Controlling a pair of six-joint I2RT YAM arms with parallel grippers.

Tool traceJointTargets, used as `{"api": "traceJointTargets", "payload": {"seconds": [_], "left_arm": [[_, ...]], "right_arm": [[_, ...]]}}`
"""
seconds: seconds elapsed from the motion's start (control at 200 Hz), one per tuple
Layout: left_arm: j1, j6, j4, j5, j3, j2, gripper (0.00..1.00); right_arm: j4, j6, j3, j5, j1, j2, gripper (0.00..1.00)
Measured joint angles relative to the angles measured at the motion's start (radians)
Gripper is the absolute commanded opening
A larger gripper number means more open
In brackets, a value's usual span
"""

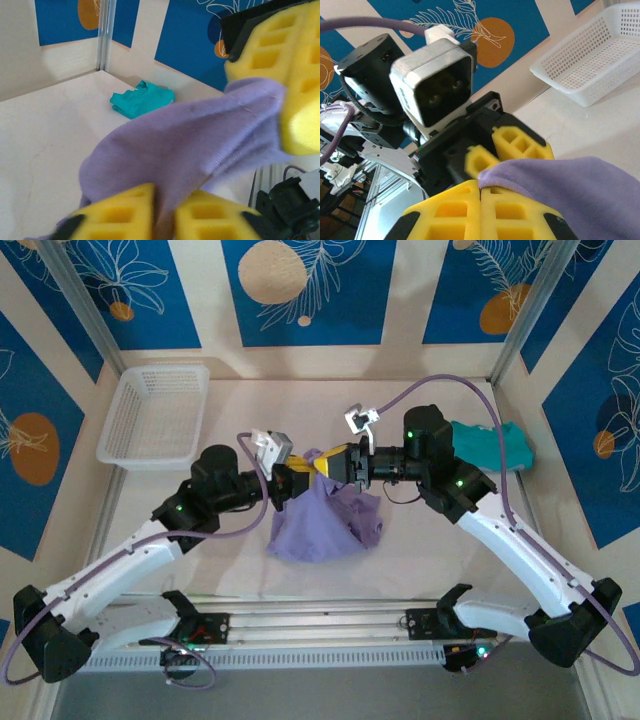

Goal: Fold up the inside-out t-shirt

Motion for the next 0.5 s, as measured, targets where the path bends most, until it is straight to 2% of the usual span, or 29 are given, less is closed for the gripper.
{"api": "traceJointTargets", "payload": {"seconds": [0.125, 0.215, 0.5], "left_arm": [[0.005, -0.008, 0.016, 0.003, -0.001, -0.005, 0.0], [0.021, -0.028, 0.039, 0.028, -0.015, -0.023, 0.0], [0.101, -0.119, 0.144, 0.156, -0.092, -0.081, 0.0]], "right_arm": [[-0.02, -0.014, 0.0, 0.01, -0.023, -0.007, 0.24], [-0.056, -0.049, -0.016, 0.056, -0.043, -0.041, 0.34], [-0.092, -0.251, -0.199, 0.245, -0.056, -0.175, 0.44]]}}
